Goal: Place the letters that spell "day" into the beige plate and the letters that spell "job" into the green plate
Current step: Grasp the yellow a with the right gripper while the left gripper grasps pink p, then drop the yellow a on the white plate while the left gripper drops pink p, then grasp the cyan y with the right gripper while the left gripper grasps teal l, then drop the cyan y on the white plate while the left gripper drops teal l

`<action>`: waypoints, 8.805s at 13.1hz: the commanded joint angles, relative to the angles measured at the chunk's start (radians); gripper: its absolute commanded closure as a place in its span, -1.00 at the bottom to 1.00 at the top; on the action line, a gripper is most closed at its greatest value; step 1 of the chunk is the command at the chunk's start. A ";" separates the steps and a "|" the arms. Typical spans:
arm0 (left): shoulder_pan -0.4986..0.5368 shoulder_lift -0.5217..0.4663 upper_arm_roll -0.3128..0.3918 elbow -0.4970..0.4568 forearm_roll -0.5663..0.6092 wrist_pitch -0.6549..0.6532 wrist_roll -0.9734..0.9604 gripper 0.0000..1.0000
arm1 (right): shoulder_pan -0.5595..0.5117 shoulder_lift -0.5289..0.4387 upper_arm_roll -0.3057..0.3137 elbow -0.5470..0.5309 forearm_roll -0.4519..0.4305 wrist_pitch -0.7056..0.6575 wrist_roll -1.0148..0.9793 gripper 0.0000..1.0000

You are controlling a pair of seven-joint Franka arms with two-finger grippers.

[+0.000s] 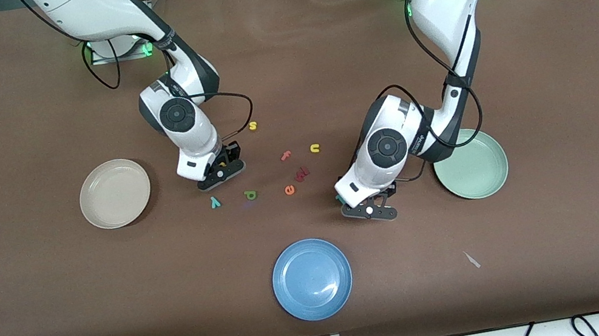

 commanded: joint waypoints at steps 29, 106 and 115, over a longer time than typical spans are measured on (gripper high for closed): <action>0.219 -0.077 0.096 -0.047 0.051 -0.441 0.333 1.00 | -0.006 -0.080 -0.087 0.115 0.000 -0.303 -0.060 0.69; 0.249 -0.244 0.094 -0.357 0.059 -0.175 0.225 -1.00 | -0.066 -0.233 -0.300 -0.164 0.241 -0.112 -0.348 0.80; 0.218 -0.419 0.089 -0.341 0.041 -0.342 0.210 -1.00 | -0.072 -0.160 -0.382 -0.126 0.249 -0.108 -0.536 -1.00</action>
